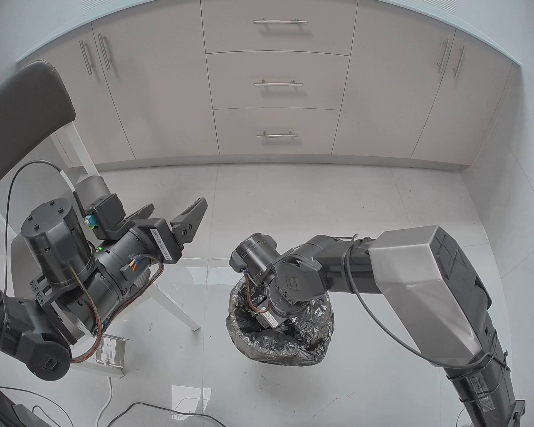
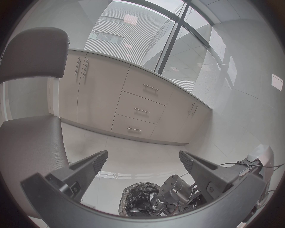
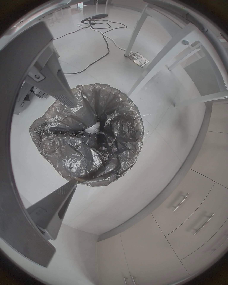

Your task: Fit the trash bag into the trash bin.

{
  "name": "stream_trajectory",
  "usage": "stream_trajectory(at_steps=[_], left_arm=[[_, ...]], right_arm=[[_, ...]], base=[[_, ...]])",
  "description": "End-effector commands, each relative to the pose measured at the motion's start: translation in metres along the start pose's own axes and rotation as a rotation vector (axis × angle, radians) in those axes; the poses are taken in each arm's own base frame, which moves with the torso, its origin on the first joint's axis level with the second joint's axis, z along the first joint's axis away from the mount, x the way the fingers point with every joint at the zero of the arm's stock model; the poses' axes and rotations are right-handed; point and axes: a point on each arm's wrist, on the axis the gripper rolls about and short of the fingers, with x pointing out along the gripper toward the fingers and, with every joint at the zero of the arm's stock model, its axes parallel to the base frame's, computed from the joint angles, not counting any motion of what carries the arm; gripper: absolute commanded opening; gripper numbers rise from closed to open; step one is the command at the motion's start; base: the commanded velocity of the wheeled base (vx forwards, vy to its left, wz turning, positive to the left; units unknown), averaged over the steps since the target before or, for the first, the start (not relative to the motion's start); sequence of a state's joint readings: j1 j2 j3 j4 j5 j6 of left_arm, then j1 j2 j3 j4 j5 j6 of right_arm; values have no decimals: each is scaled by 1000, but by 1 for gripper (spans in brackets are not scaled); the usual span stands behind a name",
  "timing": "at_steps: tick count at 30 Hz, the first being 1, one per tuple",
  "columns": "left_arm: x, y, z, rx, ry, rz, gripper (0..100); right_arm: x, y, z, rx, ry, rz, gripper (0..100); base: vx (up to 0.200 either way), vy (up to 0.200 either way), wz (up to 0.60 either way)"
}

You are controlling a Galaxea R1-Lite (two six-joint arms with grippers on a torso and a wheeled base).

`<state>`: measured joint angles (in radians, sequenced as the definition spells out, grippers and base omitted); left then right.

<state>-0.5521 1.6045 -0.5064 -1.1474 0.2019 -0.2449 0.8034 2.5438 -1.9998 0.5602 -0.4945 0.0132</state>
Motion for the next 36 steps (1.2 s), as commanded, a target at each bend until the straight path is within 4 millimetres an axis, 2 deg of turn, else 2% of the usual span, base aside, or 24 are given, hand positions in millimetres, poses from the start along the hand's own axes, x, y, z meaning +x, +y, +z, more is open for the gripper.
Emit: stream_trajectory(at_steps=[1, 12, 13, 23, 36], left_arm=[[0, 0, -1, 0, 2, 1, 100], [1, 0, -1, 0, 5, 2, 100], [1, 0, -1, 0, 5, 2, 100], [1, 0, -1, 0, 5, 2, 100], [2, 0, -4, 2, 12, 3, 100]], right_arm=[[0, 0, 0, -1, -1, -8, 100], [12, 7, -2, 11, -6, -14, 100], [15, 8, -3, 8, 0, -15, 0], [45, 19, -13, -7, 28, -14, 0], [87, -8, -28, 48, 107, -56, 0]], base=[[0, 0, 0], [0, 0, 0], [0, 0, 0], [0, 0, 0], [0, 0, 0]])
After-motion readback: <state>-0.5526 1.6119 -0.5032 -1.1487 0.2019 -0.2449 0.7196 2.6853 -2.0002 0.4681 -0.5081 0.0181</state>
